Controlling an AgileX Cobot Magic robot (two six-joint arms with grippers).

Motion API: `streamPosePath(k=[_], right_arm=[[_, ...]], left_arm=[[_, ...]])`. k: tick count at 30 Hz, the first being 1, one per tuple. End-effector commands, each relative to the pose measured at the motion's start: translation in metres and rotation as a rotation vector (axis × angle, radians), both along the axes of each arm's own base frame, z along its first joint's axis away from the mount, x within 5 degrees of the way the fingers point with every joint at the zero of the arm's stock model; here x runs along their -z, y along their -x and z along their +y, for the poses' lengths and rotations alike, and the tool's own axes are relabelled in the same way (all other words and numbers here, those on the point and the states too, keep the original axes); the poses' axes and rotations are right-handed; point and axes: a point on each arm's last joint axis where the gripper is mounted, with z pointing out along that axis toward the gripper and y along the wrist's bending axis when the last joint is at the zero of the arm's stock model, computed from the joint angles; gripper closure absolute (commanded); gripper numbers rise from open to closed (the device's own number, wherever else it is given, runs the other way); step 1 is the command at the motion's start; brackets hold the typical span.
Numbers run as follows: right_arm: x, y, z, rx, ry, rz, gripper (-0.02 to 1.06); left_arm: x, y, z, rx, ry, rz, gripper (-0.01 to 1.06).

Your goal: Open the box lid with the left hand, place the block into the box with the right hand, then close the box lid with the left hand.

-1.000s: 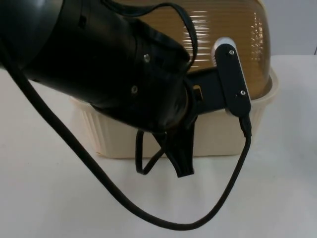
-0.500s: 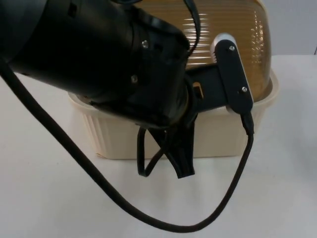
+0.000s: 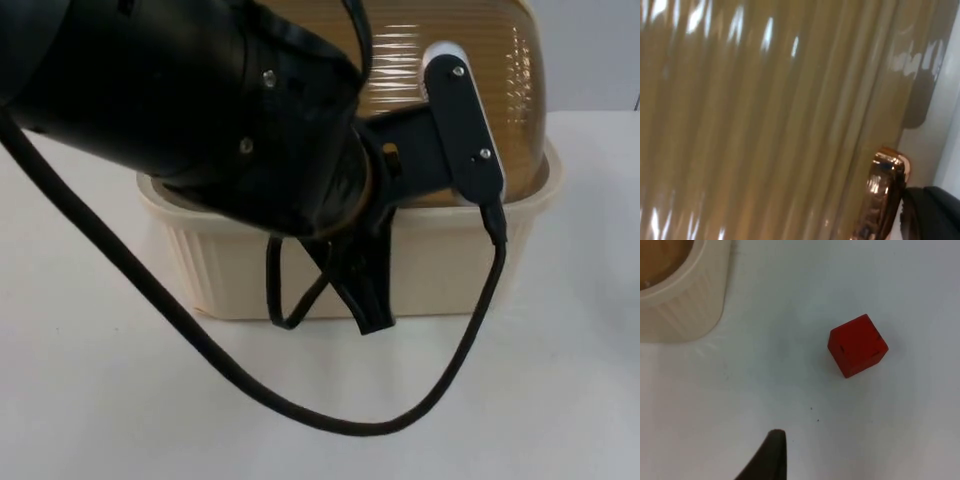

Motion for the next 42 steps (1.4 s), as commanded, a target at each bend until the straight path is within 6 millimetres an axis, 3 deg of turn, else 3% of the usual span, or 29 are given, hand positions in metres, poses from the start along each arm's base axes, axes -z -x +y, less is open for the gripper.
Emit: streamPosePath(k=[1,17,30,42], right_arm=[[-0.002,0.0,-0.001,0.003,0.005,-0.014,-0.01],[0.007,0.0,0.0,-0.001,0.0,-0.009,-0.01],[0.008,0.0,0.0,-0.001,-0.01,-0.004,-0.01],[0.008,0.001,0.0,-0.003,-0.007,0.002,-0.01]], left_arm=[[-0.001,-0.006,0.004,-0.021,0.0,-0.011,1.05],[-0.025,-0.012,0.006,-0.036,0.004,-0.139,1.05],[-0.03,-0.012,0.007,-0.037,0.006,-0.154,1.05],[-0.056,-0.02,0.005,0.012,0.027,-0.234,1.05]])
